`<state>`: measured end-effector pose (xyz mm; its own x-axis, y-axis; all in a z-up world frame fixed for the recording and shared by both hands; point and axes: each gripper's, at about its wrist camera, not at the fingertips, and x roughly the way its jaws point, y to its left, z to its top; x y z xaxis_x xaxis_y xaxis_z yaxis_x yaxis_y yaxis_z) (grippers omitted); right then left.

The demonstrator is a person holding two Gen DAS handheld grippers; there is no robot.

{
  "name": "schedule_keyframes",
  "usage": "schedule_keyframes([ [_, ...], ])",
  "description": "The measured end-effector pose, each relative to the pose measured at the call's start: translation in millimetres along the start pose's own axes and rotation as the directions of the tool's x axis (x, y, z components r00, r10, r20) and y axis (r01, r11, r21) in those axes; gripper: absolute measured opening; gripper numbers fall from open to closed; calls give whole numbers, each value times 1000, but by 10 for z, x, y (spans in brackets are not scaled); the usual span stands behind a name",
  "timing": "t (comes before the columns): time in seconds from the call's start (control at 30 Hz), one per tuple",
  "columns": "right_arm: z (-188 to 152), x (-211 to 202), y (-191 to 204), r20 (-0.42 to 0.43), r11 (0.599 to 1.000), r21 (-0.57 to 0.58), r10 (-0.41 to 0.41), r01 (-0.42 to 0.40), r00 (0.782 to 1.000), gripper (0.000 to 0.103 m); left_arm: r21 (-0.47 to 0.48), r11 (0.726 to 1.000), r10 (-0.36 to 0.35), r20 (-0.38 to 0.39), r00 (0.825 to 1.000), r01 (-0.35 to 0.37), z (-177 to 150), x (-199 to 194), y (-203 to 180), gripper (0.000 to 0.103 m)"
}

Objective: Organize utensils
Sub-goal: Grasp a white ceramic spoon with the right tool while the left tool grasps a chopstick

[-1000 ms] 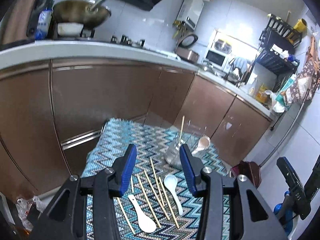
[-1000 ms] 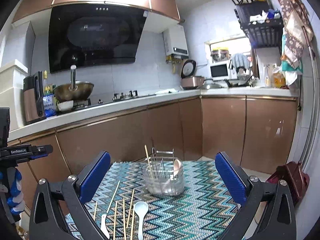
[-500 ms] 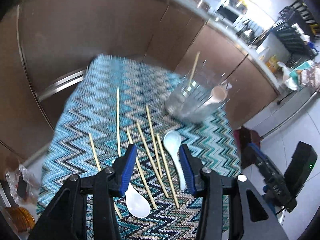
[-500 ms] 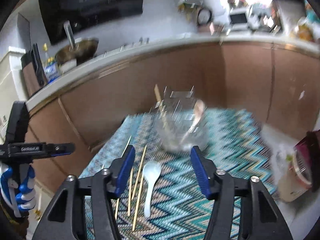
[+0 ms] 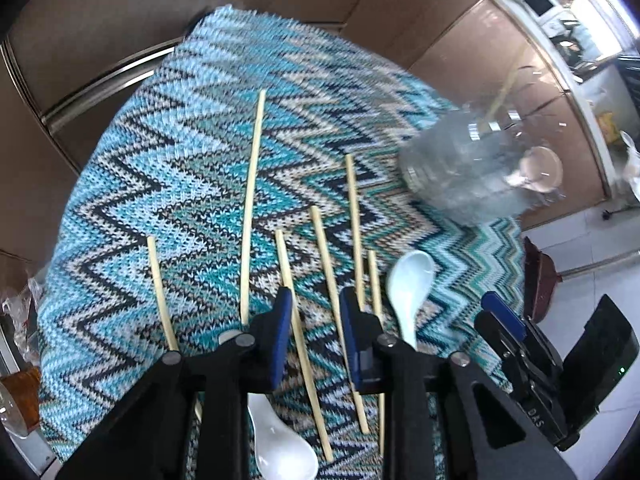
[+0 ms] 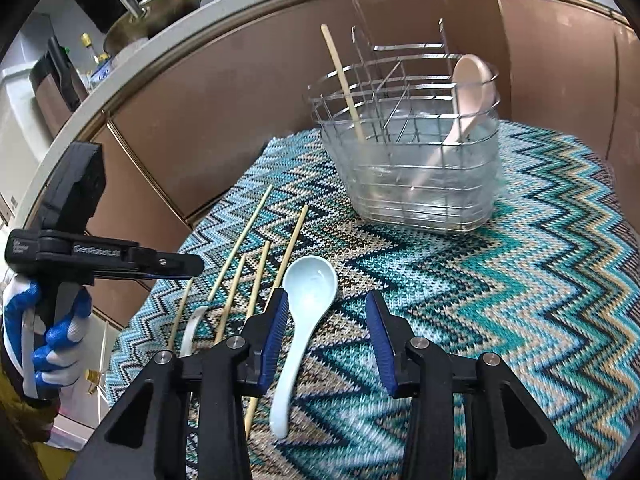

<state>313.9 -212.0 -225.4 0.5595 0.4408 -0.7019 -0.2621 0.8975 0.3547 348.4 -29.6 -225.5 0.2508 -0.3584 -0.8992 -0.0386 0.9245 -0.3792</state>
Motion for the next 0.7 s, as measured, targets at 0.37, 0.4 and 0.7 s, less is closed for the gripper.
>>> schedule_keyframes([
  [0.37, 197, 531, -36, -130, 994, -77, 62, -72, 990, 28, -43, 998, 38, -78, 996, -42, 190, 364, 79, 18],
  [0.4, 199, 555, -35, -140, 994, -83, 64, -76, 988, 28, -44, 998, 39, -83, 996, -43, 201, 383, 82, 18],
  [0.7, 248, 834, -54, -239, 985, -125, 89, -121, 967, 26, -36, 997, 59, -121, 991, -64, 303, 526, 16, 17],
])
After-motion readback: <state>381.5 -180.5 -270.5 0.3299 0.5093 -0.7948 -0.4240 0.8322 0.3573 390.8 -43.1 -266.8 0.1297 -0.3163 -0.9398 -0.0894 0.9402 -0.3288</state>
